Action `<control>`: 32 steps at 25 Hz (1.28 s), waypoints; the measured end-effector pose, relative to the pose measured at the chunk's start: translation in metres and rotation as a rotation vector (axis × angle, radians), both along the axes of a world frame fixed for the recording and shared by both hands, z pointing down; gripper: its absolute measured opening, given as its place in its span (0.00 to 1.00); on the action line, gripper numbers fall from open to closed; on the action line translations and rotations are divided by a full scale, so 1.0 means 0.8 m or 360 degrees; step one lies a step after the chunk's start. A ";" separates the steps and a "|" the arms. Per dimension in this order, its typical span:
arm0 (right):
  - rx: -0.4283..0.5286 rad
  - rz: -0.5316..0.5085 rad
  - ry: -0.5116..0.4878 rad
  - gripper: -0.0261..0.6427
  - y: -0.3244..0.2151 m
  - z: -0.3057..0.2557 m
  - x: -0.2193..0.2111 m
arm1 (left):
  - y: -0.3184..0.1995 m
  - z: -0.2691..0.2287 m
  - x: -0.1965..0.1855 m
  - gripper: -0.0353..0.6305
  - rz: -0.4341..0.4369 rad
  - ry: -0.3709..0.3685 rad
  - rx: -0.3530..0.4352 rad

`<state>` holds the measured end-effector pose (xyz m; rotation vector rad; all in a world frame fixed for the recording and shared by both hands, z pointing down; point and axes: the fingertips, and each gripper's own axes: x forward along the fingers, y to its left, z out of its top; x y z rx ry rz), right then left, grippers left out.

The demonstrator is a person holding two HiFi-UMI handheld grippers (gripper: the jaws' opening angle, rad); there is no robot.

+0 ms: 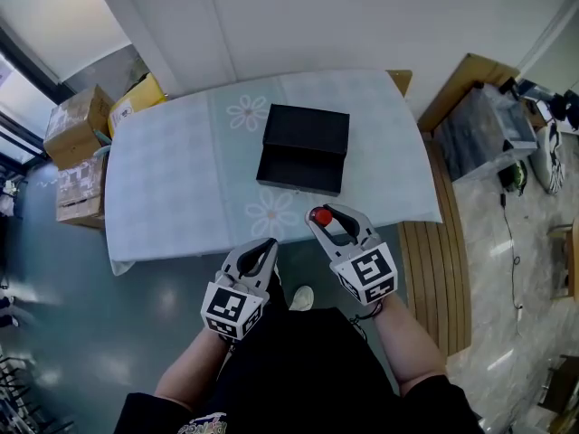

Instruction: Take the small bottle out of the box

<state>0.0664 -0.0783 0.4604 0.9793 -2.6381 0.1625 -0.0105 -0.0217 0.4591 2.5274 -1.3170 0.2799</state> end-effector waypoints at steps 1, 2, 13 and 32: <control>-0.0007 -0.0006 -0.0004 0.28 0.007 0.000 0.001 | 0.006 0.000 0.001 0.10 -0.0007 -0.0004 -0.0007; -0.0014 -0.0010 -0.0008 0.28 0.014 0.001 0.003 | 0.011 0.000 0.001 0.09 -0.0013 -0.0008 -0.0014; -0.0053 -0.0025 -0.0062 0.28 0.073 0.005 0.002 | 0.048 0.003 -0.004 0.09 -0.0027 -0.0069 -0.0057; -0.0064 0.0182 -0.0109 0.28 0.119 -0.017 -0.048 | 0.072 -0.017 -0.057 0.09 0.0153 -0.0022 0.0008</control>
